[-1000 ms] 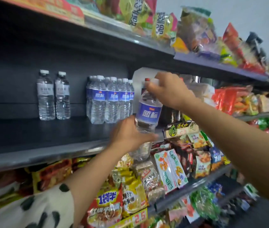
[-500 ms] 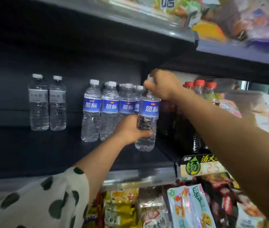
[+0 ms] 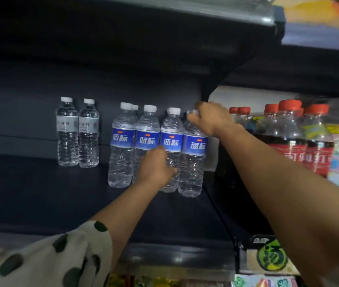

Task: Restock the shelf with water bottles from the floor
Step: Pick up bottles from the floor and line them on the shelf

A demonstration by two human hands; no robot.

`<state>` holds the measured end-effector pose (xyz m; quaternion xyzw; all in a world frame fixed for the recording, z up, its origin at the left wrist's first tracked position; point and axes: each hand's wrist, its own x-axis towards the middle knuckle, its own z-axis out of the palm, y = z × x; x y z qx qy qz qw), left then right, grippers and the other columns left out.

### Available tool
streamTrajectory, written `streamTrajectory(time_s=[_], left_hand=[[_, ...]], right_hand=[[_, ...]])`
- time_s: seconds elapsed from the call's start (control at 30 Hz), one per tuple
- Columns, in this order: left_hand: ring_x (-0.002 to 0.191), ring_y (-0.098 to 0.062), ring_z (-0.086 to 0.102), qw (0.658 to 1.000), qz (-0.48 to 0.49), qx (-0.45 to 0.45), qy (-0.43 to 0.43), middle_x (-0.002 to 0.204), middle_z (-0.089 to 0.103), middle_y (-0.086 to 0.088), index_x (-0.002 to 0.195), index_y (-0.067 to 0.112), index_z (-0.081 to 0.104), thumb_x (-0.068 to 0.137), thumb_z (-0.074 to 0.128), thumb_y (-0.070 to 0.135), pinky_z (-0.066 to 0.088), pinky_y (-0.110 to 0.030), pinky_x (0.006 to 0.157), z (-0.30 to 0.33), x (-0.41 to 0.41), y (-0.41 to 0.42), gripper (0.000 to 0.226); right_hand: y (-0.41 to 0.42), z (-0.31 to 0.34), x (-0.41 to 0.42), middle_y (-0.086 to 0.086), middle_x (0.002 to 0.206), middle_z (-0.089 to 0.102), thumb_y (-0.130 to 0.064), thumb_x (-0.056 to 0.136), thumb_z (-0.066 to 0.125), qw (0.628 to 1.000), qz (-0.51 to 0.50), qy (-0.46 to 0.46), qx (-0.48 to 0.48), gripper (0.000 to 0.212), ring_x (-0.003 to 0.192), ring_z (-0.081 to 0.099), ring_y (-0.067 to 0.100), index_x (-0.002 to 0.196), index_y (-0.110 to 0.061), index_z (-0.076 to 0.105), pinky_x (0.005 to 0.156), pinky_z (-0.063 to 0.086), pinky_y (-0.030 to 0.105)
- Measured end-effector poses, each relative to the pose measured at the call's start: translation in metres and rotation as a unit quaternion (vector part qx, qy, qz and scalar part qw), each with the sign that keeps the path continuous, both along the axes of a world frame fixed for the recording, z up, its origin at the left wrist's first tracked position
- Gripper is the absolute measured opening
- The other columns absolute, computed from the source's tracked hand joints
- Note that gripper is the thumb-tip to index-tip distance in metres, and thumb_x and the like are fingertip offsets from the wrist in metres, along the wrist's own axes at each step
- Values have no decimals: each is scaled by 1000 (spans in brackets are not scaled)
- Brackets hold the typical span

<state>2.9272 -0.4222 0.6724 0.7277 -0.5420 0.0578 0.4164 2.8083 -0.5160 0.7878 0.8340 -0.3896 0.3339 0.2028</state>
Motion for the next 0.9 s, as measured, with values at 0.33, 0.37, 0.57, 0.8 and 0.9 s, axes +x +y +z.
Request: streamTrajectory(time_s=[0.33,0.37,0.57,0.8,0.9], left_hand=[[93,-30,61,997,59,-24,-53,97,62,-12,93,8,52,79,78,22,40,-31,68,-2,4,-6,32],[93,-30,61,996,62,-21,-57,97,62,-12,92,8,52,79,78,24,40,-31,69,-2,3,-5,33],[91,-30,62,994,63,-12,-85,91,62,-10,81,13,46,81,75,25,46,-34,73,-2,1,-3,32],[84,-25,64,996,49,-62,-40,86,68,-8,92,6,64,78,77,20,54,-37,76,13,35,20,23],[92,-30,63,990,95,-95,-44,98,67,-10,97,8,63,77,75,18,51,-37,77,17,62,35,26]], right_hand=[[-24,-7,9,19,107,62,-40,94,42,999,-11,-34,-18,37,95,56,36,108,-9,55,69,34,34],[-24,-8,10,20,106,62,-40,93,42,999,-11,-39,-19,37,95,56,36,108,-8,55,69,34,35],[-21,-13,6,19,109,62,-45,96,38,999,-15,-50,-12,44,98,57,38,120,-9,46,71,36,37],[3,-6,6,21,108,62,-44,97,38,996,-52,-7,-76,48,98,58,40,127,-7,39,70,36,38],[26,-2,15,22,105,63,-39,95,41,990,-58,8,-125,47,97,59,41,128,-6,40,68,34,38]])
